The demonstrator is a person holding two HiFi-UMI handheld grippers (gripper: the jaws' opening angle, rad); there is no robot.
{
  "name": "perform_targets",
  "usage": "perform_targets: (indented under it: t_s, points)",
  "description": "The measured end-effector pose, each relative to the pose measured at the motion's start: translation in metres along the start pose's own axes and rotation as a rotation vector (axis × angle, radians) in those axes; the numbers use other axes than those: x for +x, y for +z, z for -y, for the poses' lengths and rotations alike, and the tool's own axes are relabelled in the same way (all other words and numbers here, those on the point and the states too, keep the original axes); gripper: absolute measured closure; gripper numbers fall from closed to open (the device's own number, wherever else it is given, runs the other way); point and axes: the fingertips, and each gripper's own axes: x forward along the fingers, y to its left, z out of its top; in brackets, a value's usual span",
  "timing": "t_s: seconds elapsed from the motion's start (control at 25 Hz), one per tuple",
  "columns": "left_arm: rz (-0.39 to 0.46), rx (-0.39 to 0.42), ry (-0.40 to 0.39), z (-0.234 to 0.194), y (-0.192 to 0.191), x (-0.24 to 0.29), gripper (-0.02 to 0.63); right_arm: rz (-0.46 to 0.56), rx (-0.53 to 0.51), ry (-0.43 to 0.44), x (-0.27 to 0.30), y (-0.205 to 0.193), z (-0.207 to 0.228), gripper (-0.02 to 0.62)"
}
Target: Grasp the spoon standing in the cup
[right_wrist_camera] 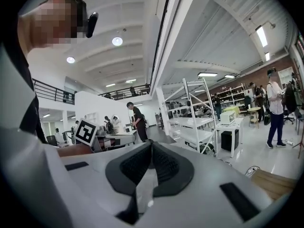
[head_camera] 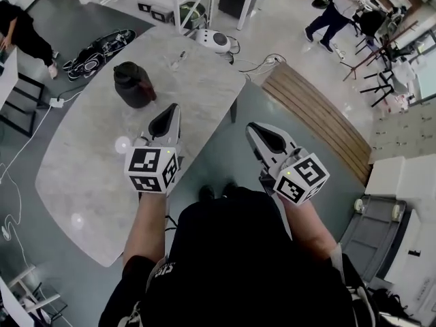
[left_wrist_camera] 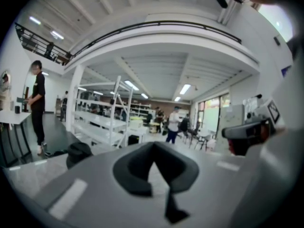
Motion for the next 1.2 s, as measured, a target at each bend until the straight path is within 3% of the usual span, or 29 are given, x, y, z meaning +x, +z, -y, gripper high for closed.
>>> perform_targets:
  t_s: [0.36,0.6,0.92,1.2]
  points:
    - [-0.038,0.016,0.072,-0.033,0.002,0.063,0.592,-0.002,0.008,0.100,0.068,0.019,0.052,0.588]
    - [-0.073,0.011,0.143,-0.051,0.000,0.134,0.547,-0.015,0.008,0.174,0.113,0.034,0.123,0.588]
    - [-0.171,-0.006,0.285,-0.079,0.002,0.234,0.495,-0.071,0.040,0.325,0.181,0.055,0.221,0.588]
    - [-0.323,0.057,0.323,-0.105,-0.030,0.274,0.467,-0.117,0.075,0.419,0.220,0.050,0.240,0.589]
